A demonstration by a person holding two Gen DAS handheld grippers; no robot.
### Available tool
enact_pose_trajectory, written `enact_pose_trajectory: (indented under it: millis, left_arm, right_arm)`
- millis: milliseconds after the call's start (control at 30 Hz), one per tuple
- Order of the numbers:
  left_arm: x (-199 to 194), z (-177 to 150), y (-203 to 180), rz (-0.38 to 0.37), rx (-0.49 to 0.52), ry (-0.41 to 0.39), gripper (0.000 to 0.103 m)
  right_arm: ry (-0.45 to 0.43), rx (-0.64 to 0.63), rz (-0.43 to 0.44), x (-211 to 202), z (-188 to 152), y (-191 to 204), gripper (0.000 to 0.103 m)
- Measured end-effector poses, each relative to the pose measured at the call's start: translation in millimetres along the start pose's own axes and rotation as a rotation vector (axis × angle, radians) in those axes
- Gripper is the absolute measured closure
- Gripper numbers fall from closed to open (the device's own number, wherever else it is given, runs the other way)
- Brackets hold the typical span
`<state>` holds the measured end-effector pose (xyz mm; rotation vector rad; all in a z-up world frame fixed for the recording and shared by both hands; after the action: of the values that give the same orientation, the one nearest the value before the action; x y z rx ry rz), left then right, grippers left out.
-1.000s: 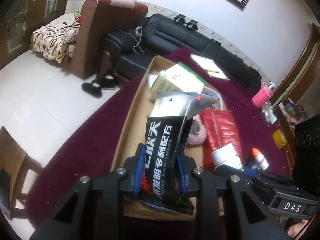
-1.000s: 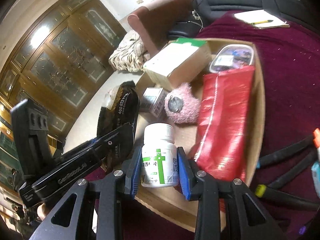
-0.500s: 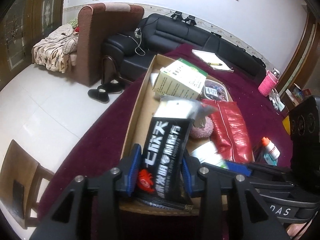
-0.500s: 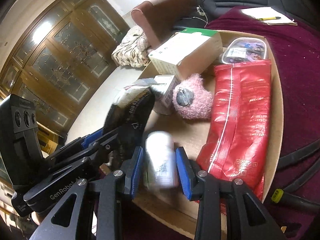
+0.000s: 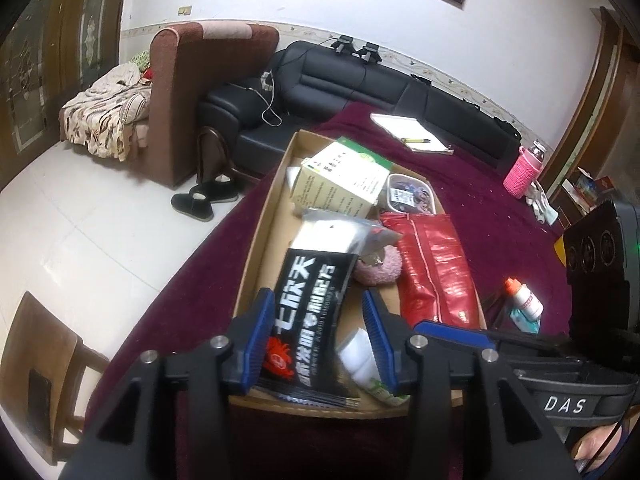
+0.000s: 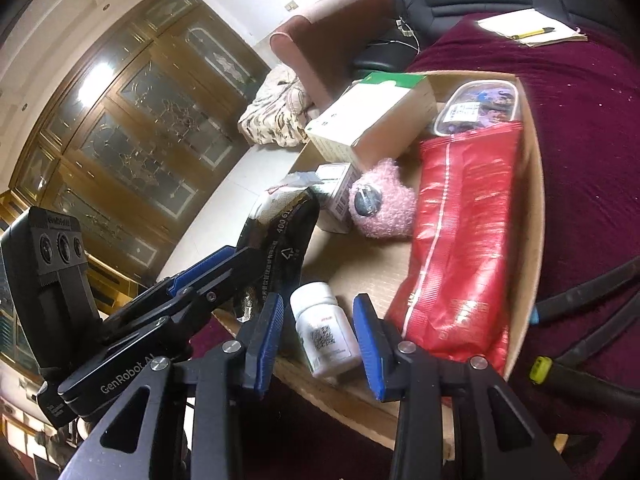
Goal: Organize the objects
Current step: 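Open both tools to drop the packet and bottle into the tray, then move both tools back toward the glue bottle and teal cartoon packet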
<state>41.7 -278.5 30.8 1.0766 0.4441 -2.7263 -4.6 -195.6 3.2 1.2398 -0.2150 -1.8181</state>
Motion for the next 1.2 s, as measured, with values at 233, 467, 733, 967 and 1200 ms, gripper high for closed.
enact_pose_trajectory:
  millis: [233,467,733,967,1200]
  left_arm:
    - [-6,1,-17,0.0,0.033,-0.001,0.058]
    - [-9,2,-46,-0.023,0.093,0.003,0.057]
    - [5,-5,-120,-0.129,0.181,0.079,0.057]
    - [43,-14,-198,-0.196,0.19,0.212,0.057]
    - [94,-16,-242,-0.211,0.077,0.347,0.067]
  right_arm:
    - [-0.068,0.035,-0.002,-41,7,-19,0.062]
    - [-0.138,0.135,-0.071,-96,8,-77,0.059]
    - [-0.27,0.241,-0.181,-167,10,-155,0.058]
    - [-0.367,0.382,-0.237,-198,4,-211,0.055]
    - [-0.427,0.433,-0.218,-217,6,-218,0.052]
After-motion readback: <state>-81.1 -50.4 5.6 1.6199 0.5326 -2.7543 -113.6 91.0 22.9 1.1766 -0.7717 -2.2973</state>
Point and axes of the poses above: each gripper's, at about its wrist camera, not at the fingertips, and x roughly the way its jaws point, y to its left, z to its top, the point moved 7 cm from there along x, roughly the way its jaws point, and after that the axes turned 3 degrees about x, right-handed, at the moved point
